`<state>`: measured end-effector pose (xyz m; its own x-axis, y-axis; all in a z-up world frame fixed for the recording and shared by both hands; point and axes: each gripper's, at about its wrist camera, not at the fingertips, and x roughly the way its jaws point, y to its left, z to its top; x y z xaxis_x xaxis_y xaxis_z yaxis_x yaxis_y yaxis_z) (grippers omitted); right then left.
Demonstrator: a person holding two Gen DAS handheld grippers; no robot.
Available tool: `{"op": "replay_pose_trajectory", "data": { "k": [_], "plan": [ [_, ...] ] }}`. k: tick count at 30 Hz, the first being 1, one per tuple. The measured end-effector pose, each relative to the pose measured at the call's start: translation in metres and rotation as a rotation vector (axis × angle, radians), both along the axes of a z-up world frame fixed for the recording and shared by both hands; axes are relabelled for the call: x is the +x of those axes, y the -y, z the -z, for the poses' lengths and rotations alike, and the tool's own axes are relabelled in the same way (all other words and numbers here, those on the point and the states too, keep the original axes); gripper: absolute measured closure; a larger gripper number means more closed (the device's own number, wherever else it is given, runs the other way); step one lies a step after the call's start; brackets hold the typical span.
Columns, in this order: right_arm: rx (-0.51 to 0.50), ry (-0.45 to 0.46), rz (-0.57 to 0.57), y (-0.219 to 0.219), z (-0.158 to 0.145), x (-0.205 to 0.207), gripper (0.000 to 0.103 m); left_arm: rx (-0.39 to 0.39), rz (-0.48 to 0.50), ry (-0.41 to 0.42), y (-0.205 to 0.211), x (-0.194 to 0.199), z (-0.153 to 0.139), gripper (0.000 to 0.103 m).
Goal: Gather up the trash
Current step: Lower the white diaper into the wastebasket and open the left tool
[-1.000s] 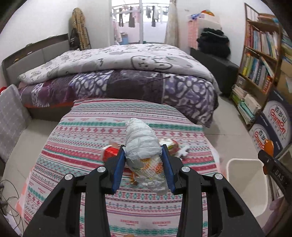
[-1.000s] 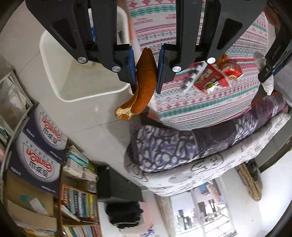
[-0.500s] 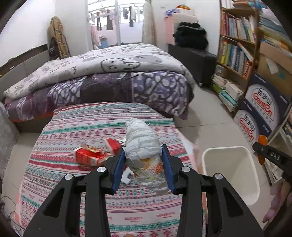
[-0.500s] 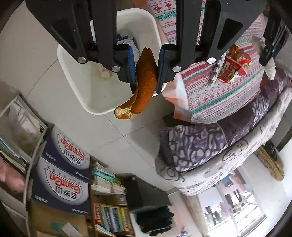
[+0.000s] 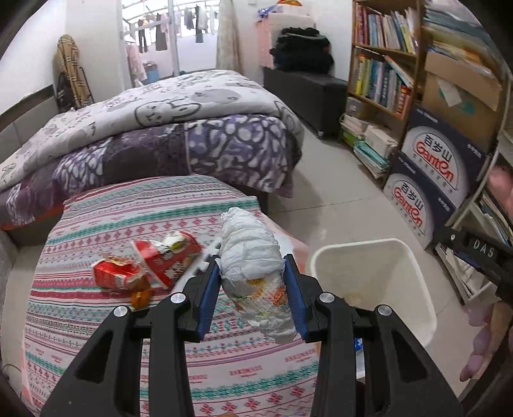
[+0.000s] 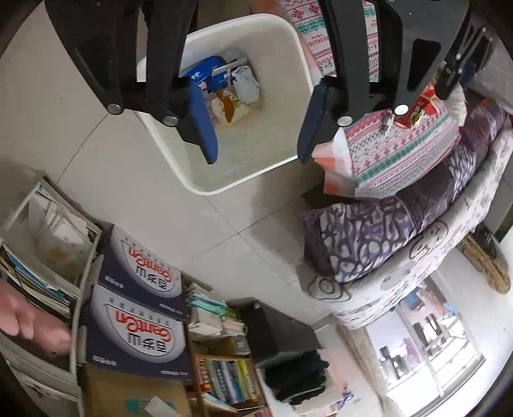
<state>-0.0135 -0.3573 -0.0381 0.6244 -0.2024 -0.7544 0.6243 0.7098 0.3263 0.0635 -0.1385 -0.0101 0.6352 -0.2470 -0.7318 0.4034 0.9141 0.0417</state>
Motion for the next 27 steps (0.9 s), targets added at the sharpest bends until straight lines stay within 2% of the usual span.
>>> {"op": "replay_pose_trajectory", "data": {
  "k": [6,16,24,26,27],
  "plan": [
    [0.086,0.013,0.092,0.029,0.006,-0.021,0.044,-0.002,0.054,-0.033,0.024,-0.009,0.008,0.063],
    [0.143,0.045,0.208,0.055,0.008,-0.041,0.038,0.013,0.172,-0.043,0.064,-0.034,0.021,0.063],
    [0.174,0.076,0.259,0.061,0.007,-0.048,0.033,-0.028,0.235,-0.062,0.080,-0.039,0.021,0.063],
    [0.179,0.074,0.260,0.061,0.008,-0.048,0.033,-0.068,0.269,-0.076,0.082,-0.039,0.019,0.058],
    [0.182,0.072,0.260,0.060,0.008,-0.047,0.032,-0.081,0.284,-0.071,0.083,-0.040,0.018,0.044]
  ]
}}
